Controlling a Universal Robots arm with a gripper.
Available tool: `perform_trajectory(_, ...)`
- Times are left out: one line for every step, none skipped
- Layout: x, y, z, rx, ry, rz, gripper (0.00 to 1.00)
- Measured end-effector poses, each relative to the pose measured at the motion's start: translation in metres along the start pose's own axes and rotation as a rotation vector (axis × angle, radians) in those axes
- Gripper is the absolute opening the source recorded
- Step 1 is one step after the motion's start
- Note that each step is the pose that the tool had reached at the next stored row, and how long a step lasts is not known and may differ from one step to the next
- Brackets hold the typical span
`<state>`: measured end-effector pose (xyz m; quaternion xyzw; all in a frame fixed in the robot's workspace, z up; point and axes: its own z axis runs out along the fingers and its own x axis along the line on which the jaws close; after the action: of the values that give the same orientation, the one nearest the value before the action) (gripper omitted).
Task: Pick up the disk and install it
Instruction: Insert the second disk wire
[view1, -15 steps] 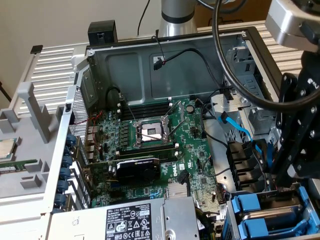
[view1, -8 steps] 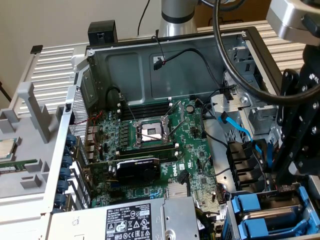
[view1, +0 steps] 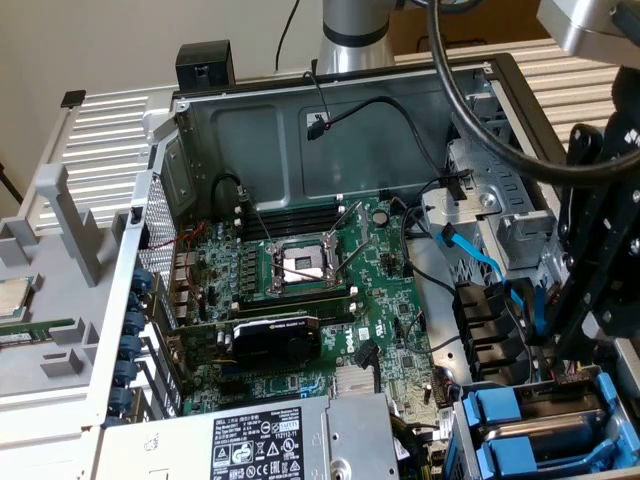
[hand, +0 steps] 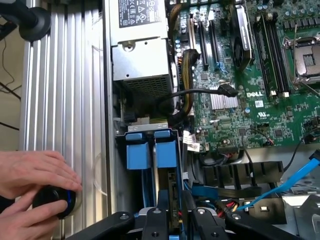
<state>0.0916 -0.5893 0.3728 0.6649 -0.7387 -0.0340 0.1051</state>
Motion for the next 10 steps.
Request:
perform_trajectory(0.0,0.0004,-0.002,0.0,0.0004,0.0,0.25)
perform_trajectory(0.0,0.001,-0.0049,0.0002,0.0012,0.0,0.25)
perform_trajectory(0.001,0.0017,-0.0085,0.0003,0.0022,0.0,0.25)
perform_trajectory(0.001,0.0024,-0.0122,0.0004,0.0036,0.001,0.25)
perform_trajectory(0.002,0.003,-0.0153,0.0005,0.005,0.001,0.25)
perform_trajectory(0.002,0.0036,-0.0184,0.0006,0.0065,0.001,0.25)
perform_trajectory(0.002,0.0041,-0.0211,0.0008,0.0078,0.002,0.25)
perform_trajectory(0.002,0.0047,-0.0239,0.0009,0.0091,0.002,0.25)
perform_trajectory(0.003,0.0052,-0.0267,0.001,0.0102,0.002,0.25)
perform_trajectory(0.003,0.0058,-0.0294,0.0011,0.0115,0.002,0.25)
